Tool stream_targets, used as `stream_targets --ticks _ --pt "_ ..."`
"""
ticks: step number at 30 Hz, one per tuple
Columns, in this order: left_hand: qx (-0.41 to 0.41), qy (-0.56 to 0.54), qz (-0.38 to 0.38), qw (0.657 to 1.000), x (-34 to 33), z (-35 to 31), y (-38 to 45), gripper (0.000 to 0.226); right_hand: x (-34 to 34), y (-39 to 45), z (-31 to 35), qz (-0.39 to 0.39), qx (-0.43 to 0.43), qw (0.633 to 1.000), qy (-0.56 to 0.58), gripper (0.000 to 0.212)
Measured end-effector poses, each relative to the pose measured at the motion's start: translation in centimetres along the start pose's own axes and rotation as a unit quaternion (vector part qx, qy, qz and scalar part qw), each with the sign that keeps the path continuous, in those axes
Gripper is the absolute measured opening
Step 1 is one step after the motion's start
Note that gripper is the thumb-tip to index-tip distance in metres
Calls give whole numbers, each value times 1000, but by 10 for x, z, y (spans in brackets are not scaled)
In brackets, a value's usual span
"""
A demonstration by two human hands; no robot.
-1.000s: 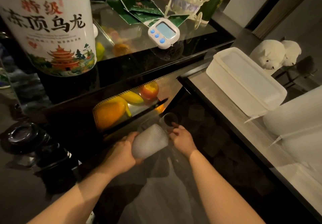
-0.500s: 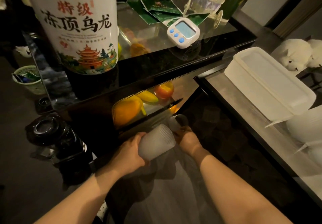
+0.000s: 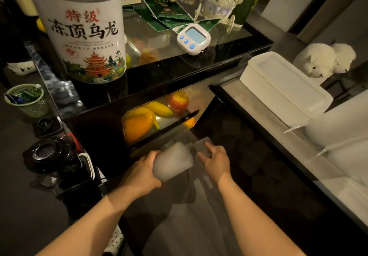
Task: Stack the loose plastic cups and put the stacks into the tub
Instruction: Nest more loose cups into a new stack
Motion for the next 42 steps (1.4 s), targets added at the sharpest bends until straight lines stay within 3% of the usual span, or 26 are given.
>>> stream_targets --ticks 3,5,7,12,18,25,31,38,42 --pt "-1 9 4 1000 -3 -9 -3 97 17 -18 2 -40 -42 996 71 64" --pt "-3 18 12 1000 -5 -17 -7 99 28 -30 -7 -78 -28 995 50 58" --pt "-17 29 23 999 -8 -25 -12 100 37 -40 -20 -105 -49 987 112 47" --pt "-60 -1 41 997 -19 -43 -26 95 58 -70 -43 -119 -158 915 351 31" --pt "-109 57 46 991 -36 -68 -38 95 79 -112 -63 -29 -192 832 519 21" --pt "-178 81 105 975 -69 -95 -44 97 86 -146 -92 28 -205 855 475 27" --pt "-203 140 135 960 -99 -120 -43 99 92 -165 -125 21 -224 817 531 27" --pt "-274 188 158 930 -124 -143 -46 97 93 -191 -154 -52 -242 757 605 35" --pt "-305 199 179 914 -140 -155 -50 97 84 -200 -160 -27 -261 809 526 32"
Point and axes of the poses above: each hand's wrist, its own y-axis towards the middle knuckle, its own x-axis out of the back of the hand, z = x × y, the point moved 3 cm from there along y, towards the middle knuckle, and after that the axes turned 3 degrees about -y, right-handed, at the moved point
